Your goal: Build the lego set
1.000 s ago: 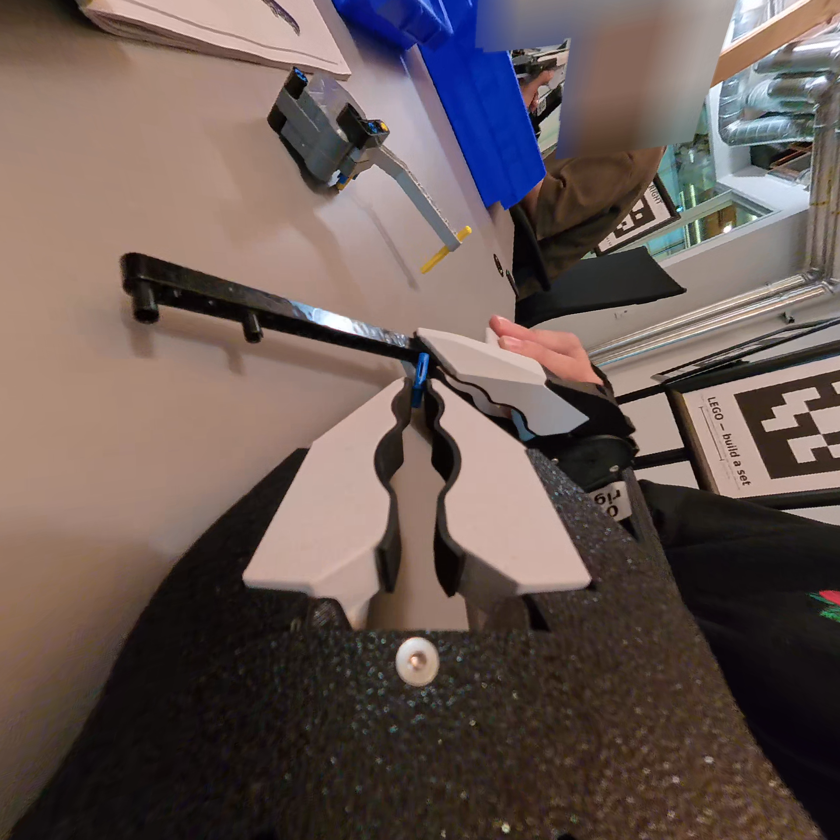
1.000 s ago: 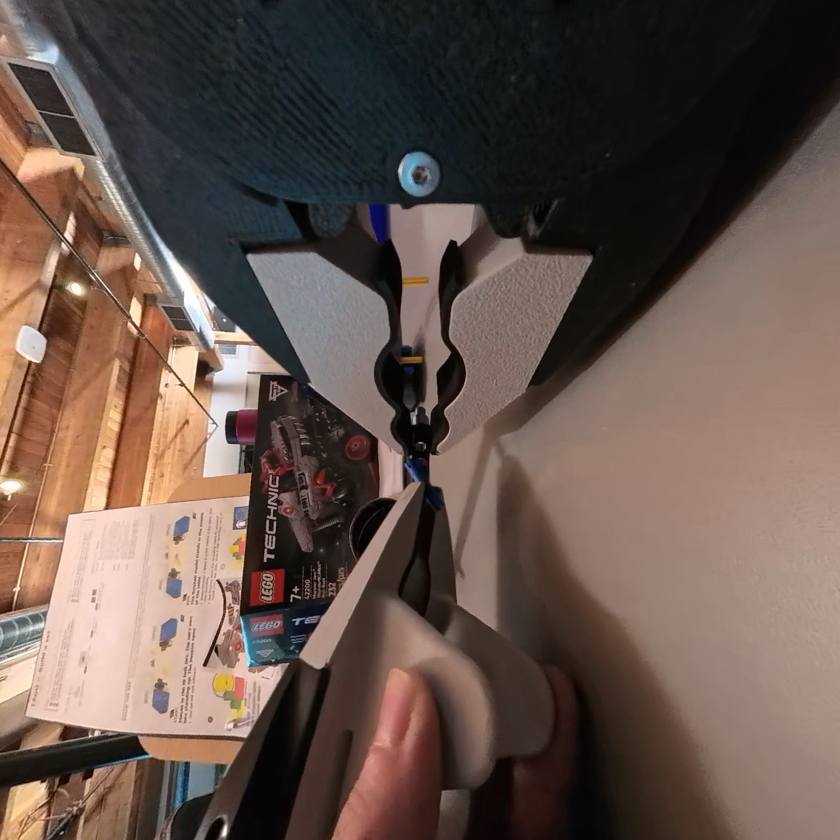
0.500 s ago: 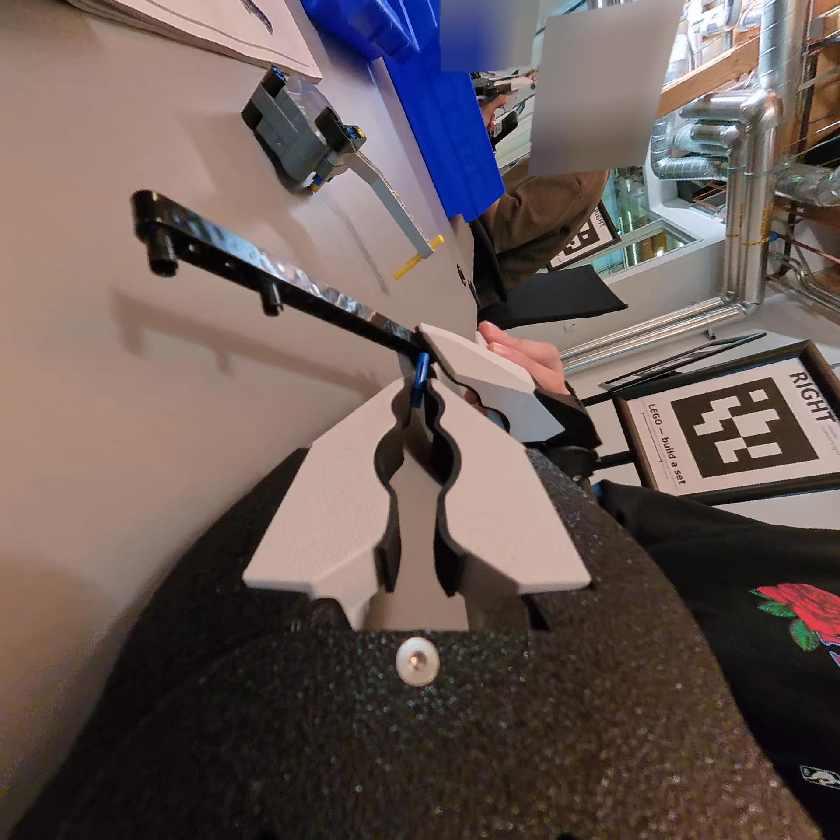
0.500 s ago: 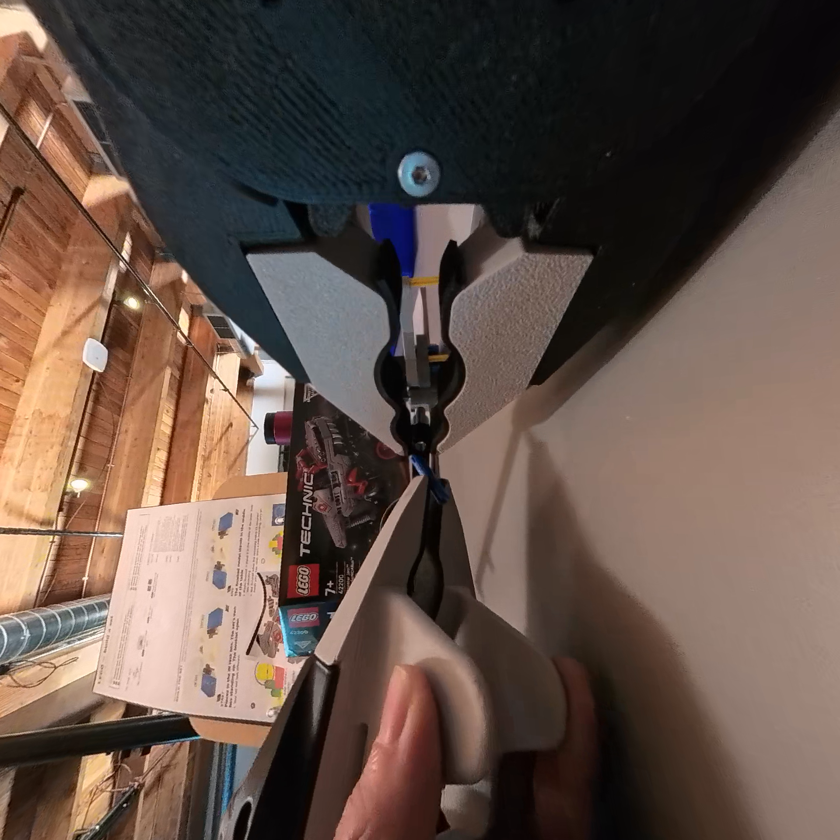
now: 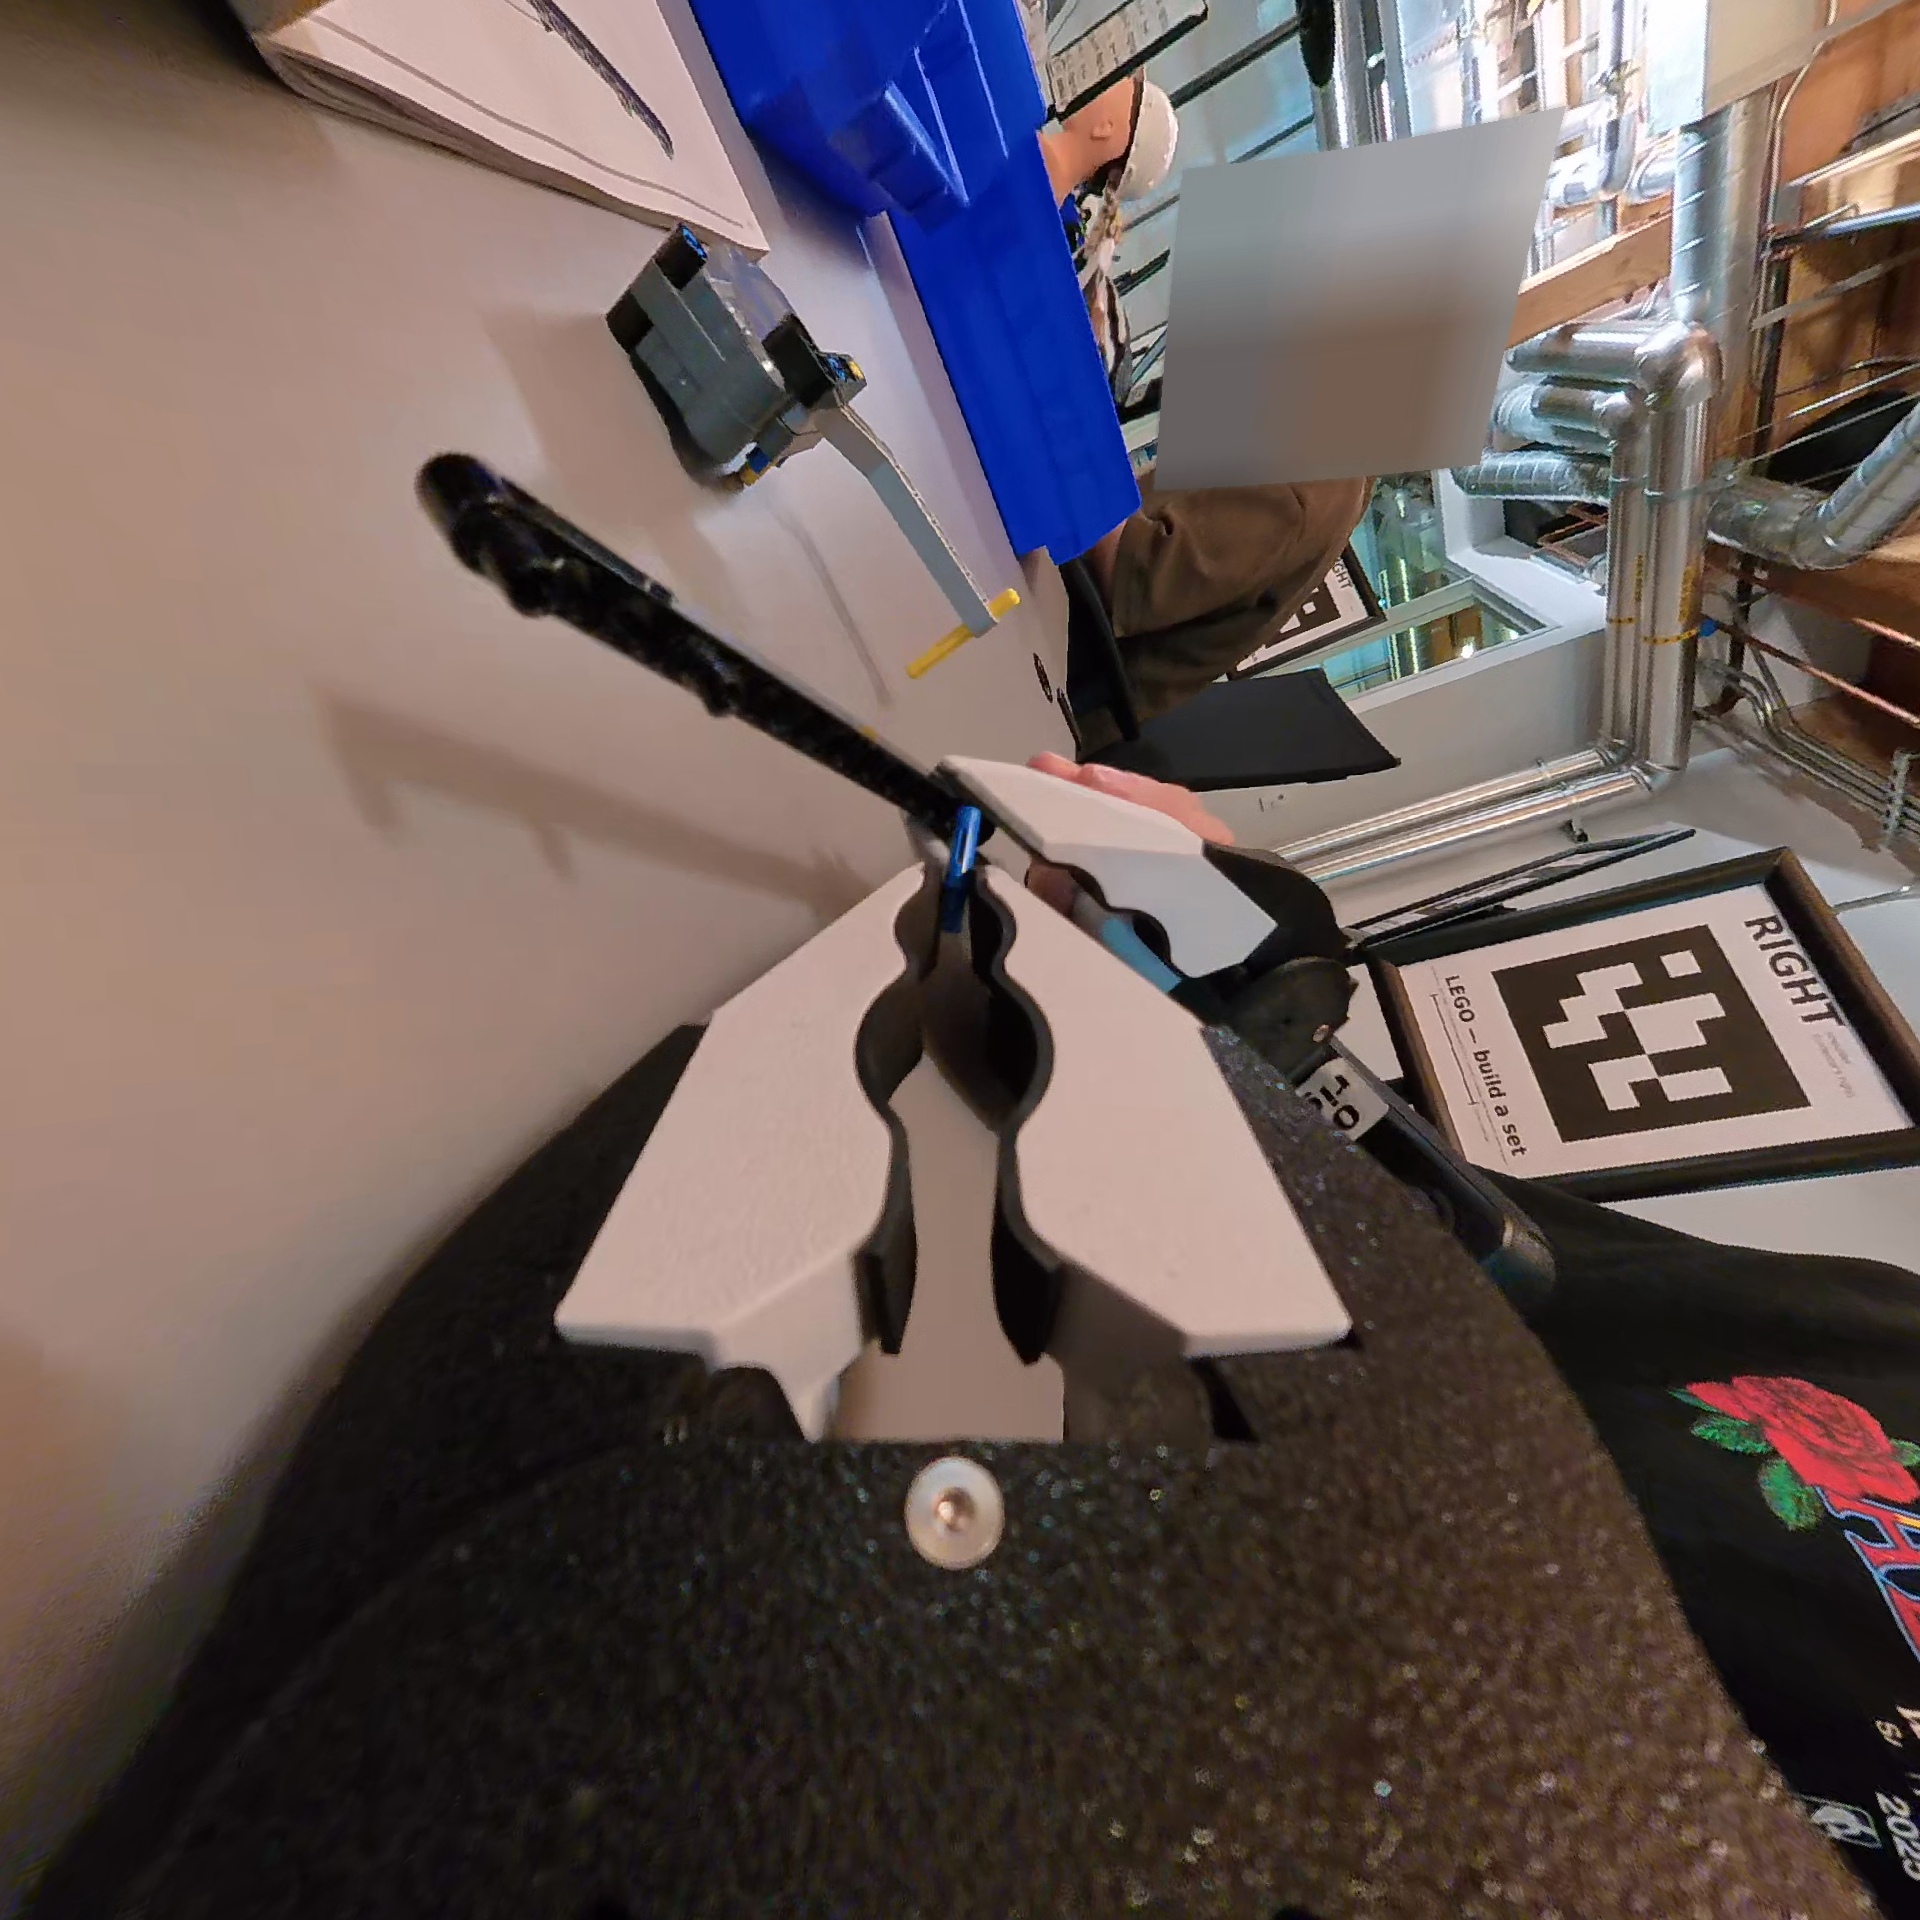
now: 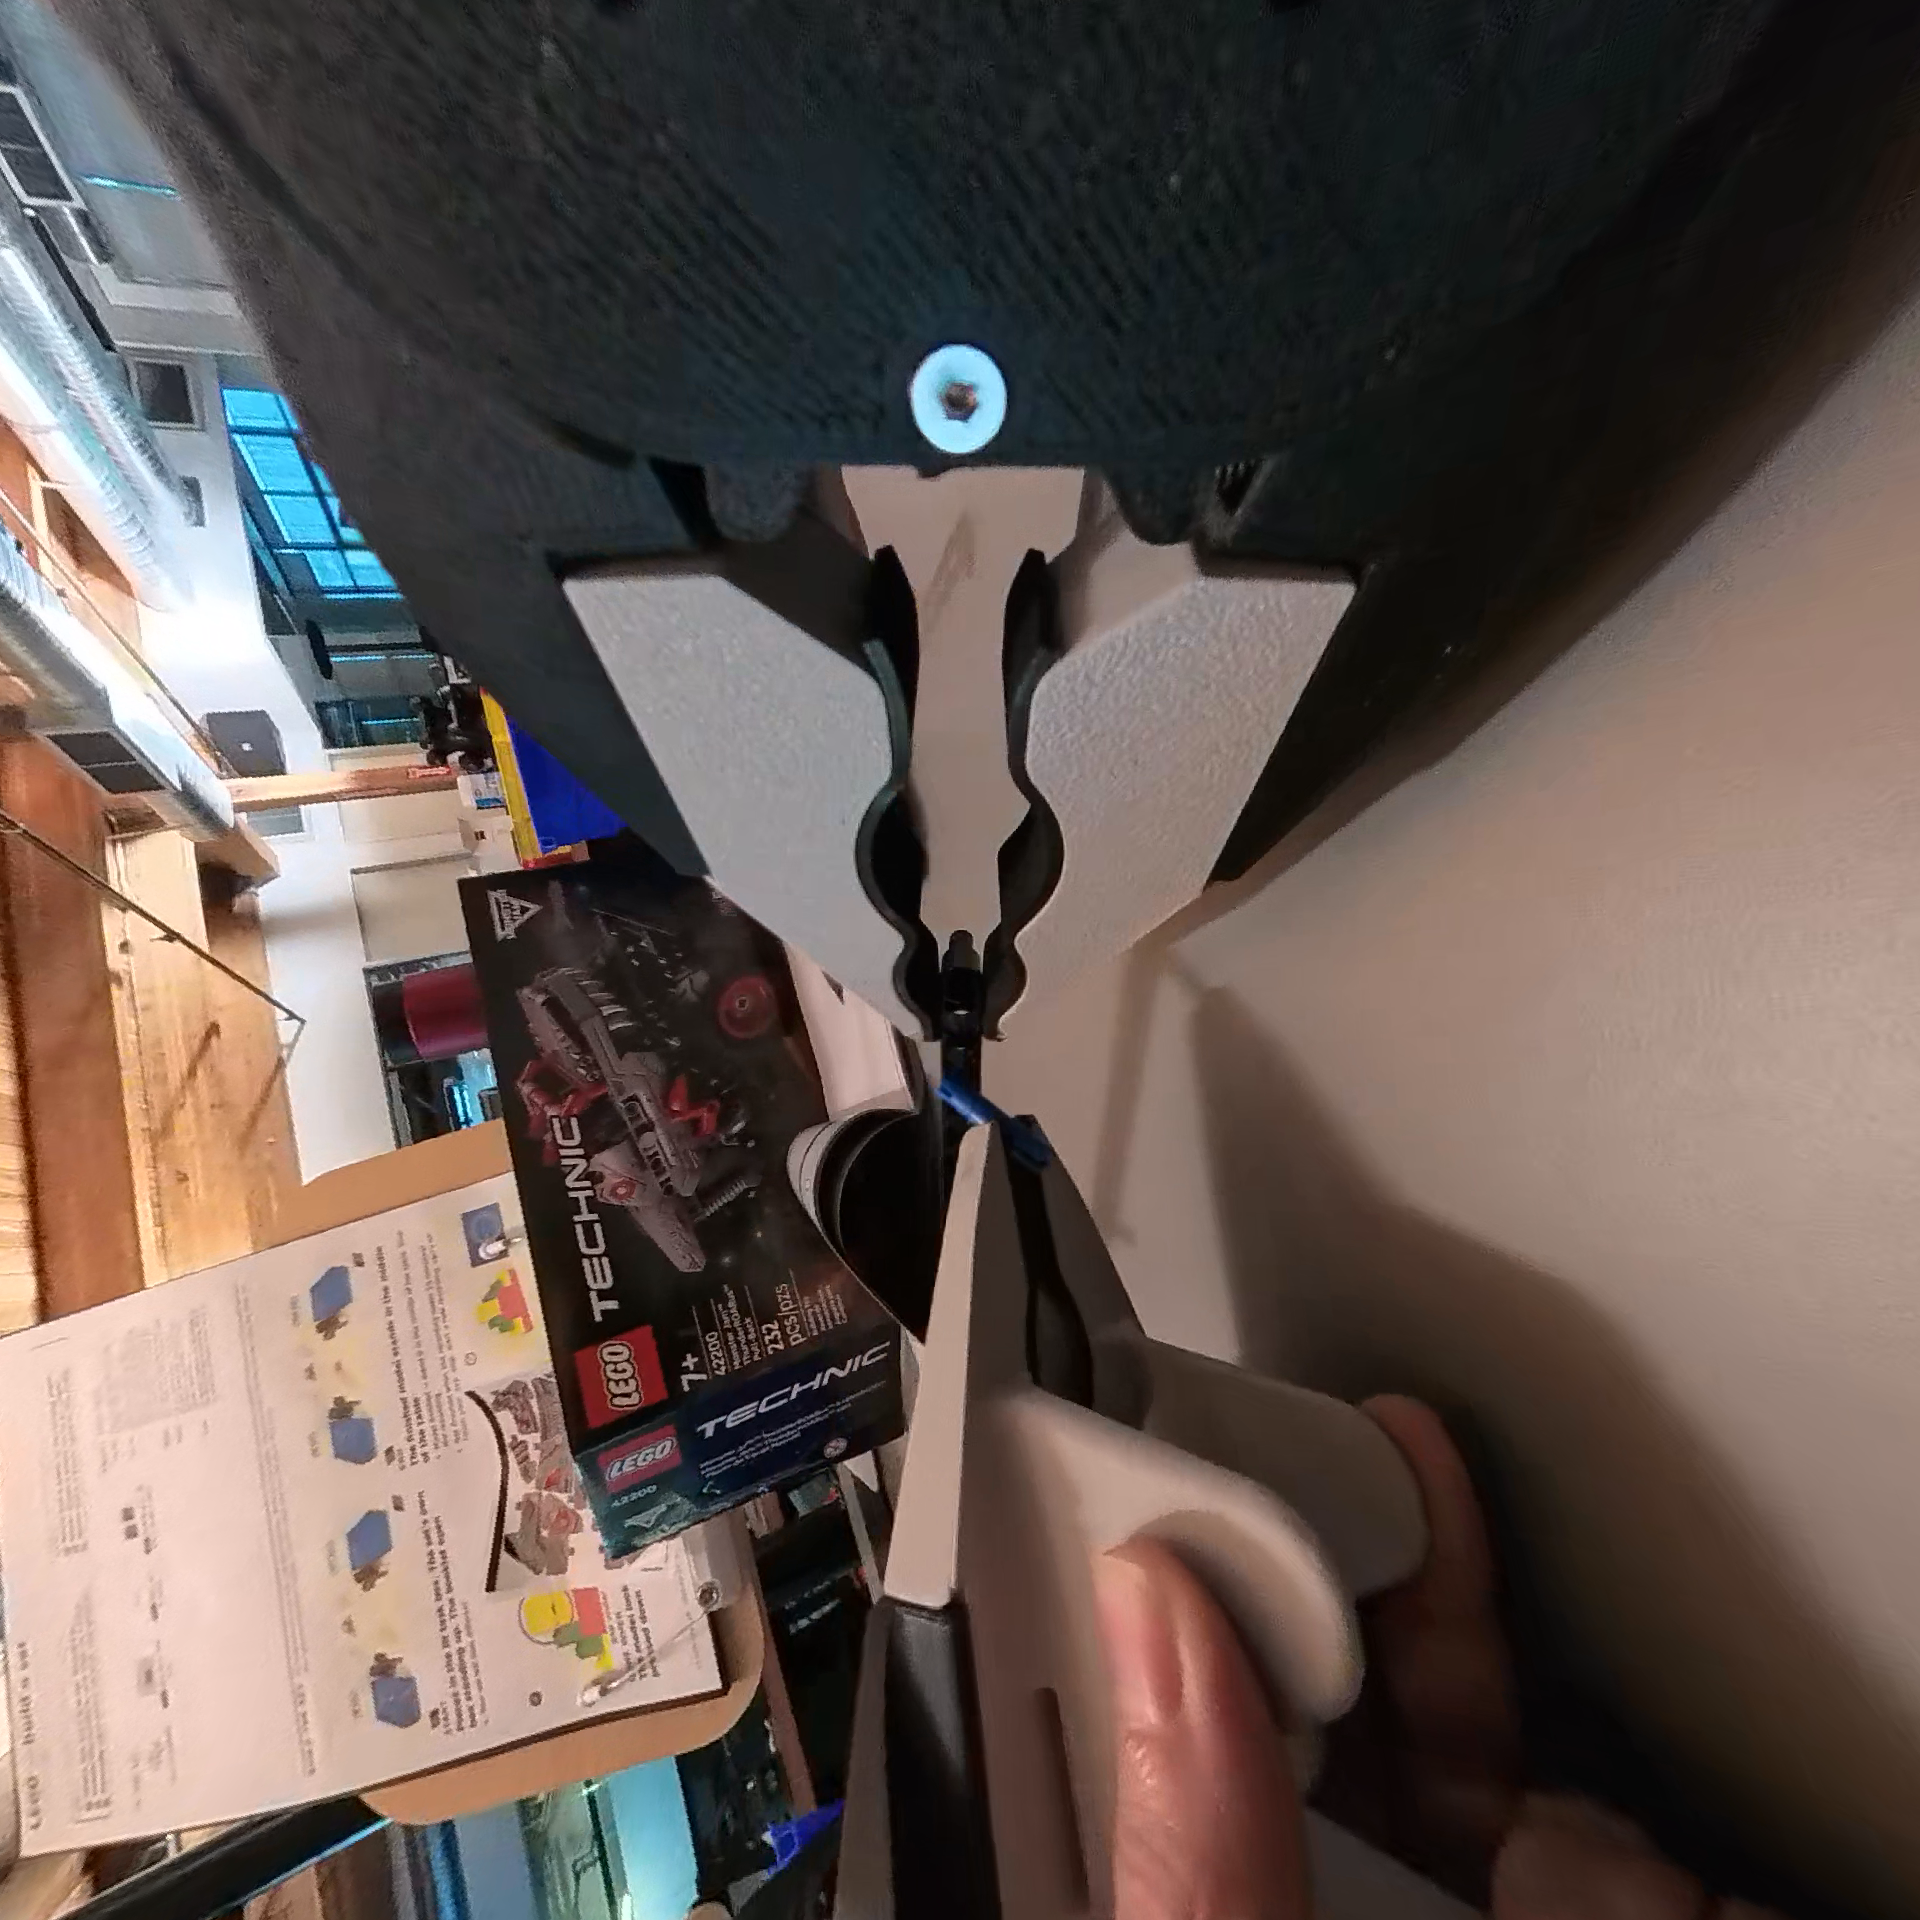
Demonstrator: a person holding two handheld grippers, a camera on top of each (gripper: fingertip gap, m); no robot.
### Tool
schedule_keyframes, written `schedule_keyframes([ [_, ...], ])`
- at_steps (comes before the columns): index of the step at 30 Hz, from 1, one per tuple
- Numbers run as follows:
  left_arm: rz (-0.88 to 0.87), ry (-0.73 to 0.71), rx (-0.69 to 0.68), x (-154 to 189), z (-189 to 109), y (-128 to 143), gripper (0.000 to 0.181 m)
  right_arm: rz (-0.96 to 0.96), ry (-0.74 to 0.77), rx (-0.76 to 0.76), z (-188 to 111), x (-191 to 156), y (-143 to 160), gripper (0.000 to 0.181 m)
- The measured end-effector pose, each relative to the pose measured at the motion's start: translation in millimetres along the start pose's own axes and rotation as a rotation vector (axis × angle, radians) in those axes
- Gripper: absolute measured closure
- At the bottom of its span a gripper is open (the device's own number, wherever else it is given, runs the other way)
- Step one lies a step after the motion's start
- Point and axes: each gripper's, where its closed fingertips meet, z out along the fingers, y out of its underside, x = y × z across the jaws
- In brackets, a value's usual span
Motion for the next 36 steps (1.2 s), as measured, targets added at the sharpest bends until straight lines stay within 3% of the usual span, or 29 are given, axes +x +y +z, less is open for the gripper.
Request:
schedule_keyframes([
  [7,0.011,-0.009,-0.011,-1,0,1,0.179,0.057,-0.009,0.022,-1,2,-1,0.176],
  [21,0.006,0.02,-0.013,4,1,3,0.179,-0.319,0.163,-0.05,-4,9,-6,0.176],
  [30,-0.06,0.073,0.017,7,-2,-1,0.179,-0.483,0.216,-0.026,0,12,-12,0.176],
  [36,-0.1,0.105,0.029,11,1,-1,0.179,-0.486,0.214,0.0,3,12,-16,0.175],
])
